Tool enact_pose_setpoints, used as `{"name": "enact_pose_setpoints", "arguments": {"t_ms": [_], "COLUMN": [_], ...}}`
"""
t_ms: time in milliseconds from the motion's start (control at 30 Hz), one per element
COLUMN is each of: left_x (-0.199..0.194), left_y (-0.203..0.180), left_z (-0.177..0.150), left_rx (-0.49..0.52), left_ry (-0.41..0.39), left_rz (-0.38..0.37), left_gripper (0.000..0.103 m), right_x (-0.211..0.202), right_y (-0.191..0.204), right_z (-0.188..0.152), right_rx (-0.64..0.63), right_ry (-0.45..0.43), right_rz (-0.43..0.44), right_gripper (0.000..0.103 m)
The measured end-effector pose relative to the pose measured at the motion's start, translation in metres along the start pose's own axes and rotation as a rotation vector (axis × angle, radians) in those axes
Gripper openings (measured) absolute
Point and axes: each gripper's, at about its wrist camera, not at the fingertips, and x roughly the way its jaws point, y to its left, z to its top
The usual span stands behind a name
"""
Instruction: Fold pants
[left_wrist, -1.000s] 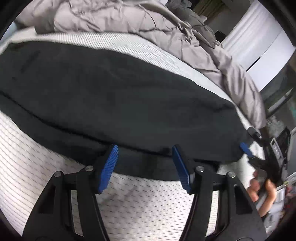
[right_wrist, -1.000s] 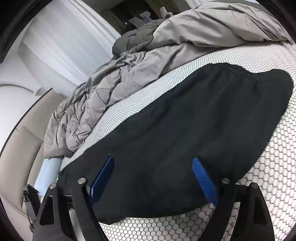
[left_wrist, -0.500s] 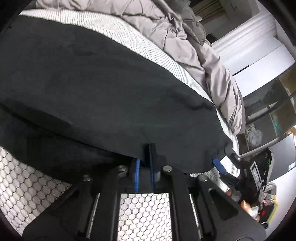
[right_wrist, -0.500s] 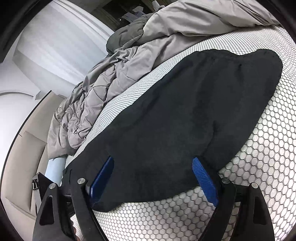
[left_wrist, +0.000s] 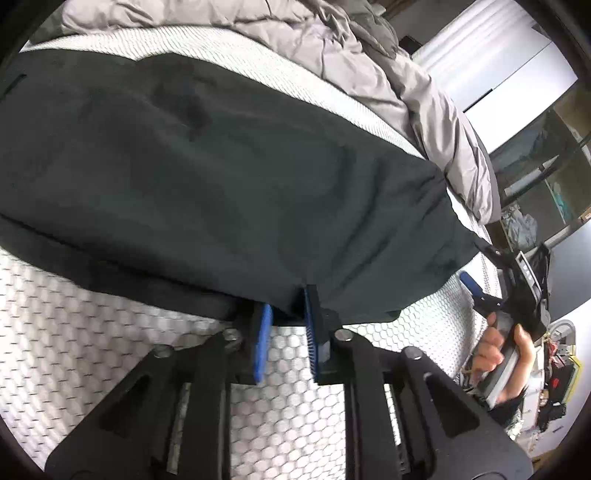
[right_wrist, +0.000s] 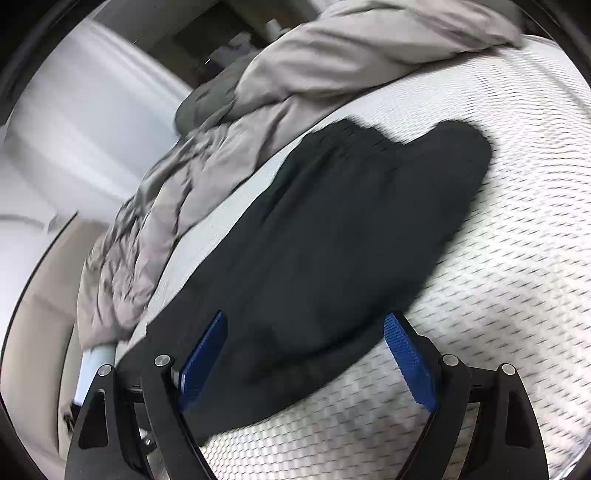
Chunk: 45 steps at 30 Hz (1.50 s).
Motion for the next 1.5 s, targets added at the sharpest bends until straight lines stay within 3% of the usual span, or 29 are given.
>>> {"name": "enact_pose_setpoints", "arguments": {"t_ms": [100, 267, 367, 533, 633, 867, 1000, 1500], "left_x": [-0.010, -0.035, -0.042, -0.048, -0.045, -0.038, -0.035, -0.037], "left_y": [0.015, 0.050, 0.065, 0.079, 0.080, 0.077, 0.074, 0.074], "left_z": [0.000, -0.004, -0.003, -0.001, 0.001, 0.008, 0.011, 0.009], "left_rx": [-0.017, -0.039, -0.050, -0.046, -0.048, -0.049, -0.045, -0.035], "left_ry": [-0.011, -0.044, -0.056, -0.079, -0.083, -0.094, -0.097, -0.092], "left_rz": [0.012, 0.046, 0.060, 0.073, 0.084, 0.108, 0.126, 0.125], "left_gripper": [0.016, 0.016, 0.016, 0.016, 0.016, 0.018, 0.019, 0.020], "right_x": [-0.008, -0.009, 0.006, 0.026, 0.031, 0.056, 0.058, 0.054], "right_y": [-0.038, -0.067, -0.055, -0.024, -0.009, 0.008, 0.014, 0.011], "right_z": [0.013, 0.023, 0.025, 0.024, 0.024, 0.019, 0.015, 0.012], "right_rx": [0.164, 0.313, 0.298, 0.244, 0.216, 0.158, 0.084, 0.054], "right_ry": [-0.003, -0.046, -0.035, -0.012, 0.028, 0.104, 0.118, 0.131], "right_rz": [0.096, 0.216, 0.170, 0.019, 0.041, -0.020, -0.053, -0.058], "right_gripper": [0.088, 0.088, 0.088, 0.088, 0.088, 0.088, 0.088, 0.088]}}
